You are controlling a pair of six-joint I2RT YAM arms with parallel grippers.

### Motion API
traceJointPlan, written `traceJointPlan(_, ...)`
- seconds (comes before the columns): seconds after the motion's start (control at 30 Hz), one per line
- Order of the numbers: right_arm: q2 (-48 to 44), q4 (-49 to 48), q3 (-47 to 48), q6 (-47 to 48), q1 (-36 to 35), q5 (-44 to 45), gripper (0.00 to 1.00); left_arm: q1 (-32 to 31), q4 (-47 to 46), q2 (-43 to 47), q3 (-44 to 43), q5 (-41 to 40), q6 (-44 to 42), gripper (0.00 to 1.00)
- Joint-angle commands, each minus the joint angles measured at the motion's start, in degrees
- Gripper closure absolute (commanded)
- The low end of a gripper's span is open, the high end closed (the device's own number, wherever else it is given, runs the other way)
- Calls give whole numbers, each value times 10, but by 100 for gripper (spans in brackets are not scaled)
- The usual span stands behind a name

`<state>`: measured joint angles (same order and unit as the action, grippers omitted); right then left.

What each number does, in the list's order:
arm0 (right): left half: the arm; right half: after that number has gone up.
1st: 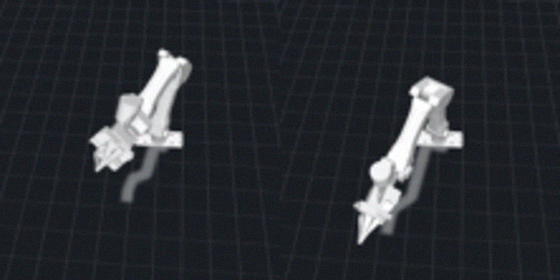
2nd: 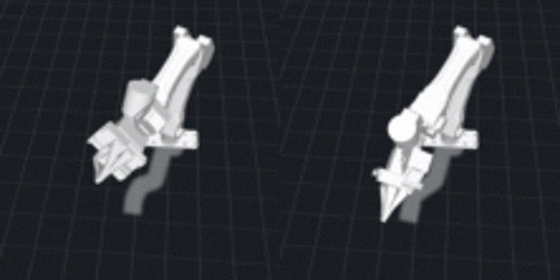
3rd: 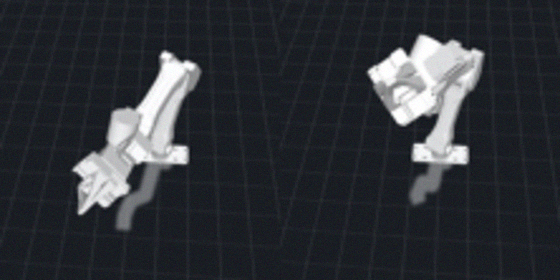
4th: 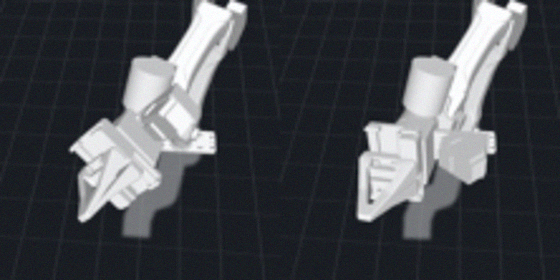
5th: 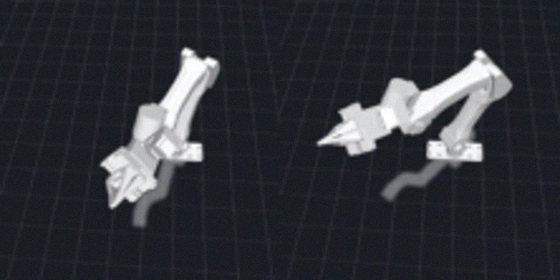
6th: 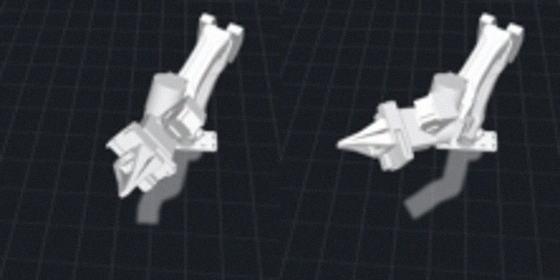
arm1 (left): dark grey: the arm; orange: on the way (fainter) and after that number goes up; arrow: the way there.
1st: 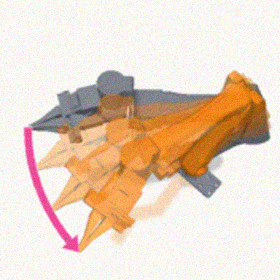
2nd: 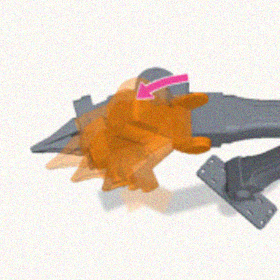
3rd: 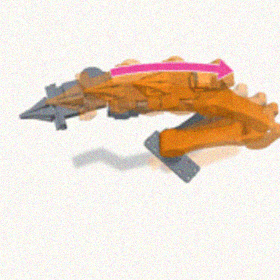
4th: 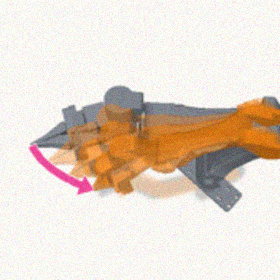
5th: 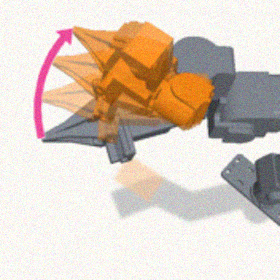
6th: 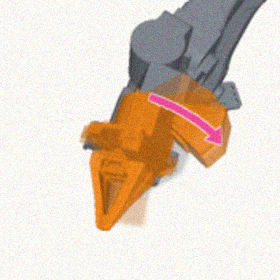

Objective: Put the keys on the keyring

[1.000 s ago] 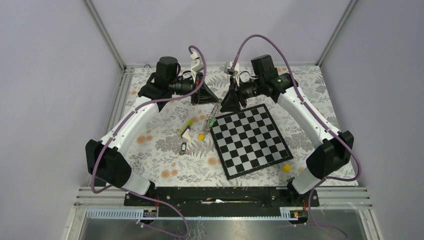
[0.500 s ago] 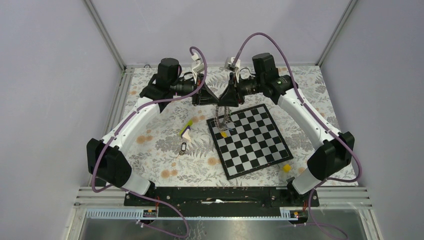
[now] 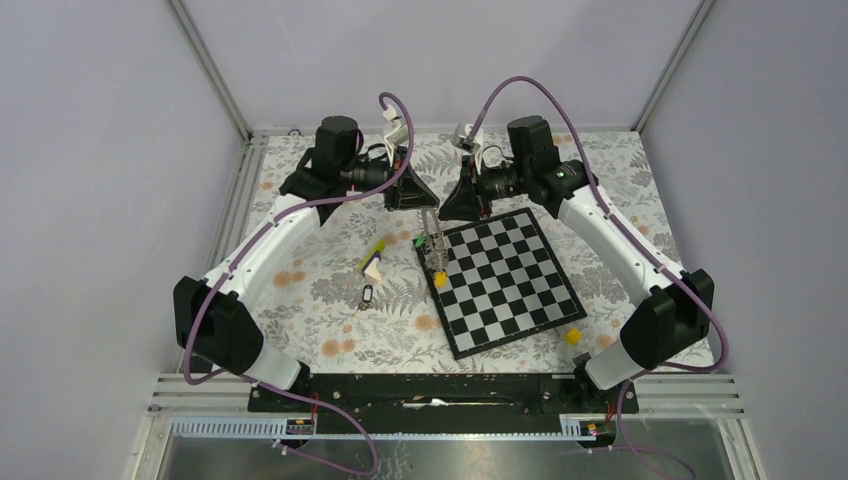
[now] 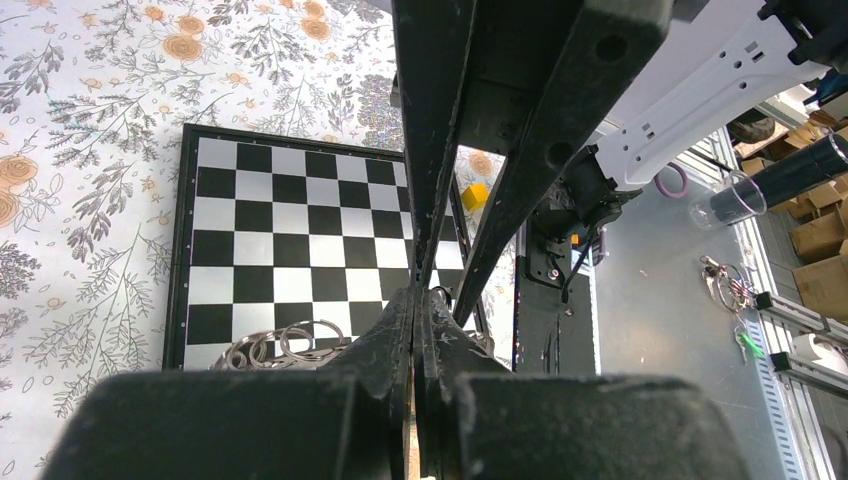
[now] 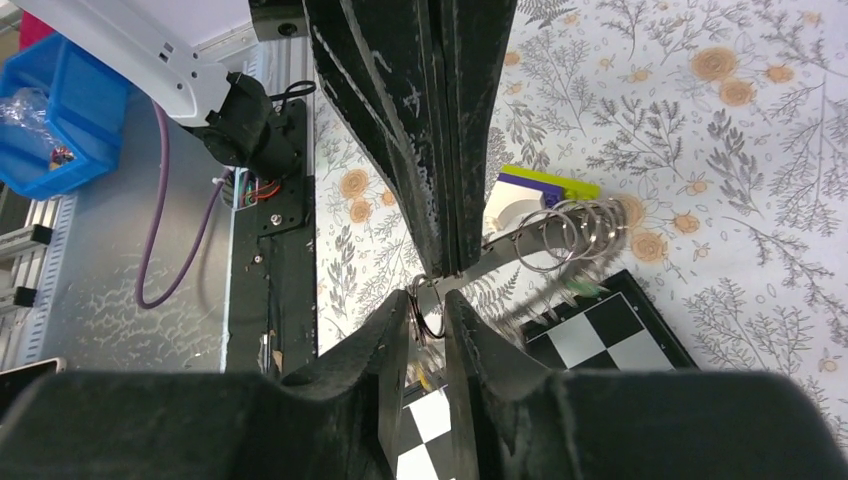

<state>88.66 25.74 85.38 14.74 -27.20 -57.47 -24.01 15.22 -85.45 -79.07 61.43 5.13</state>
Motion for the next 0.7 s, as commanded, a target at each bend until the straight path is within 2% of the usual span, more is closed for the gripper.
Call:
traceJointPlan(0.0,-18,-29,-13,-15,2,-27,73,-2,-50,10,0,-5,9,100)
traceJointPlan(0.37,-30,-4,-15,3,2,-85,71,-2,-52,4,1,-47,-4,100)
traceJointPlan(0.53,-42,34,-9,36,2,-72,68,-2,-59,-1,0,-44,-1,100)
traceJointPlan(0.67,-46,33,4,39,3,-18,67,-2,-64,-2,1,-11,2,100)
